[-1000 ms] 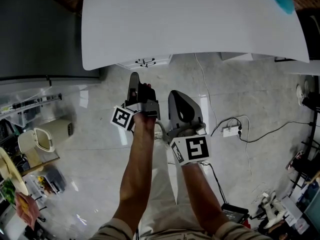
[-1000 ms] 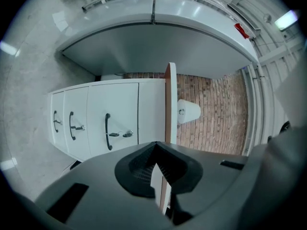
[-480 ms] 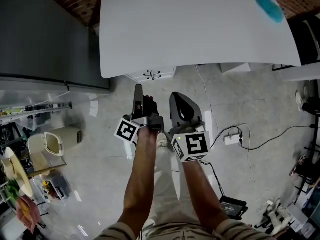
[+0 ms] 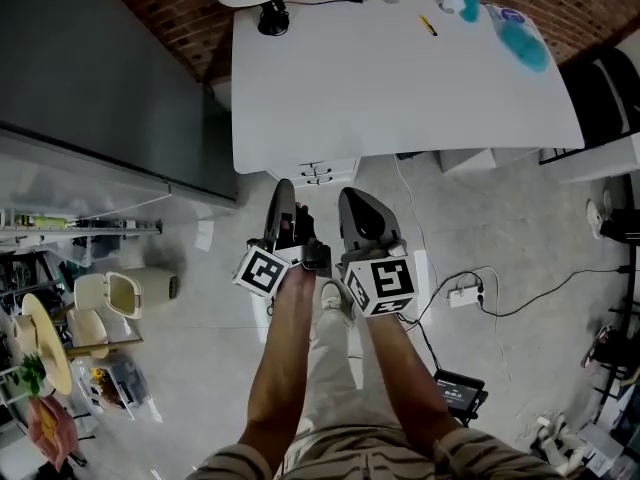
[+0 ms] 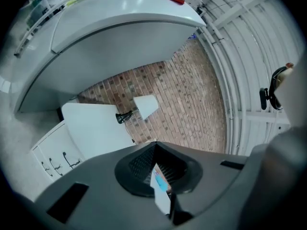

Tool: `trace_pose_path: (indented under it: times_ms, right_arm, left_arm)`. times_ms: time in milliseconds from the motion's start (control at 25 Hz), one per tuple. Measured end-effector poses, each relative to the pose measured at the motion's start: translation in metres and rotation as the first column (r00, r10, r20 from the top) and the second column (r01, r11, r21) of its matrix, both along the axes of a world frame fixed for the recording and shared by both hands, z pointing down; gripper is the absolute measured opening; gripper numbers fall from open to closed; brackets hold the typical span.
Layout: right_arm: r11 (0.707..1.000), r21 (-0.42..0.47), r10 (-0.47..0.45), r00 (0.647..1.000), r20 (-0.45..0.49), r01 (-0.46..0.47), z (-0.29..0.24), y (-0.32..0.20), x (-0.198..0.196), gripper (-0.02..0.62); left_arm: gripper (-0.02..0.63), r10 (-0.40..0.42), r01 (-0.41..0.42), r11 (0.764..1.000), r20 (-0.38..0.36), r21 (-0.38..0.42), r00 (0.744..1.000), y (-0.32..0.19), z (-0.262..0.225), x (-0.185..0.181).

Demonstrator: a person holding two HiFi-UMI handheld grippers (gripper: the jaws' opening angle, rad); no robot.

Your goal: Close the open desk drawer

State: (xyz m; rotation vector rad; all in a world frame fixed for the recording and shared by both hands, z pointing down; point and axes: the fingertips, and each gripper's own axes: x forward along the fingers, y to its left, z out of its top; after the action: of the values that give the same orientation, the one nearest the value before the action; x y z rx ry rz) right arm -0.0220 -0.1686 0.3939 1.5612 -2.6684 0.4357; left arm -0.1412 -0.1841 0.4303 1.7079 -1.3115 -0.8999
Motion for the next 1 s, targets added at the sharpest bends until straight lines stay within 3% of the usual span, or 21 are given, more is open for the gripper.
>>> trace_pose_path:
  times_ms: [160, 400, 600, 800, 1000]
  right_arm:
    - [1.0, 0.008, -0.012, 1.0, 0.004, 0.012, -0.021, -0.005, -0.004, 0.012]
    - [1.0, 0.024, -0.015, 1.0, 0.0, 0.015, -0.061, -0.009, -0.006, 0.012]
    - [0.998, 0.063, -0.013, 1.0, -0.014, 0.014, -0.094, -0.012, -0.001, 0.012]
    - [0.995, 0.098, -0.006, 1.0, -0.018, 0.008, -0.123, -0.014, 0.005, 0.012]
    - [0.992, 0.124, 0.002, 1.0, -0.031, 0.002, -0.145, -0.014, 0.011, 0.012]
  left_arm:
    - [0.005, 0.025, -0.029, 0.999, 0.108, 0.043, 0.994, -0.002, -0.034, 0.002]
    - [0.005, 0.061, -0.072, 0.997, 0.249, 0.038, 0.967, 0.006, -0.083, 0.01]
    - [0.005, 0.089, -0.114, 0.993, 0.393, 0.041, 0.915, 0.007, -0.118, 0.028]
    - [0.005, 0.079, -0.128, 0.989, 0.451, 0.078, 0.889, 0.008, -0.154, 0.036]
    - [0.005, 0.073, -0.148, 0.984, 0.531, 0.099, 0.844, 0.01, -0.186, 0.046]
